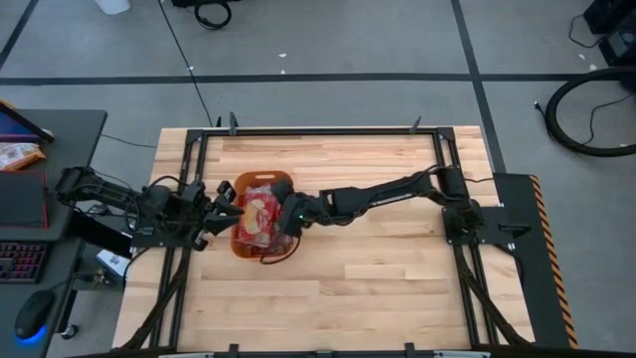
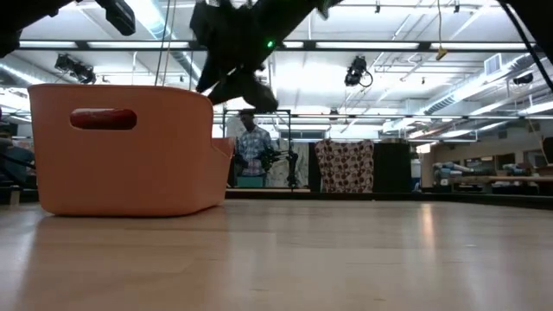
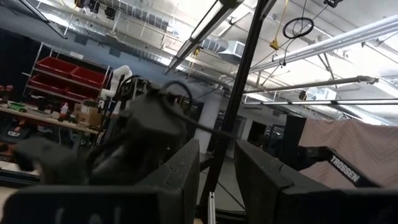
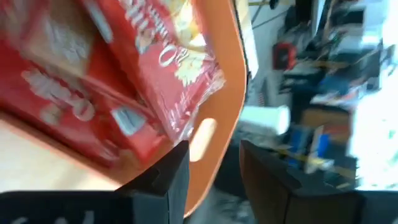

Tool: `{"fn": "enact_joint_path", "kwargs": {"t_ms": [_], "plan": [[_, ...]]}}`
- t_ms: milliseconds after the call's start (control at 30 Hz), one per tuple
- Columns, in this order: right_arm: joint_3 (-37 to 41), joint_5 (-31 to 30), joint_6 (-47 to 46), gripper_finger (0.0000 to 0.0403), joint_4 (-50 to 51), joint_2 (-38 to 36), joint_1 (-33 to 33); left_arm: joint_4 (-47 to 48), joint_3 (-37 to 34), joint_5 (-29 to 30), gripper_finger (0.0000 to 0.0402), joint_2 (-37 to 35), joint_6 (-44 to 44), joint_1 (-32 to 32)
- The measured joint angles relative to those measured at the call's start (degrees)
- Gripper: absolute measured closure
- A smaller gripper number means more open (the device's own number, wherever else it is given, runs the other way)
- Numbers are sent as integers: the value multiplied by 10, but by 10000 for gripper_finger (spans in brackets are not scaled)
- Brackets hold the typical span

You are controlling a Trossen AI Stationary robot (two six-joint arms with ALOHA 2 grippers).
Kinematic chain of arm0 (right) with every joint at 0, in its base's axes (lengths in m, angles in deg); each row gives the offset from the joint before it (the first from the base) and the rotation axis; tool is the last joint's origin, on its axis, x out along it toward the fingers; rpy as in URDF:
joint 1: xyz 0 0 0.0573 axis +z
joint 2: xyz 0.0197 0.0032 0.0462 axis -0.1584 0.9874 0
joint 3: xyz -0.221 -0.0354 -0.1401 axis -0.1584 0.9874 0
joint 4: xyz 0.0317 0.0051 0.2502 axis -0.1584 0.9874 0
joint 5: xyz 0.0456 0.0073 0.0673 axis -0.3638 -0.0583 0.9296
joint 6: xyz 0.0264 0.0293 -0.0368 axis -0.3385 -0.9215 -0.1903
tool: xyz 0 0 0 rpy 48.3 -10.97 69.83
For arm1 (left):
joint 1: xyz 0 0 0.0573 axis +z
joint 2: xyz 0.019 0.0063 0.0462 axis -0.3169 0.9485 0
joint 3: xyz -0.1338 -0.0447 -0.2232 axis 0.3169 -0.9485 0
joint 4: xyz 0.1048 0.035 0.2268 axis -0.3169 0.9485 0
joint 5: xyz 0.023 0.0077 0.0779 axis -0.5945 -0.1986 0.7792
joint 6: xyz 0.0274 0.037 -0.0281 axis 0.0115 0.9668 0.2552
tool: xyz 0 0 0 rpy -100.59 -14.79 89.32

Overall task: Sort popcorn bags into baskets
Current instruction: Return to Home Position

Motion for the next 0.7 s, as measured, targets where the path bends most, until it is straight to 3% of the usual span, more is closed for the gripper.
{"fn": "enact_joint_path", "kwargs": {"t_ms": [200,400,500,633,700], "plan": [[0,12,-232,258,148,-50,20,9,0,0,297,0,30,0],[3,100,-493,258,339,-86,28,37,0,1,297,0,228,0],[24,144,-605,258,424,-100,27,39,0,1,297,0,283,0],[105,160,-688,258,444,-130,31,38,0,7,297,0,272,3],[160,161,-714,259,419,-158,40,43,2,48,297,-1,267,13]]}}
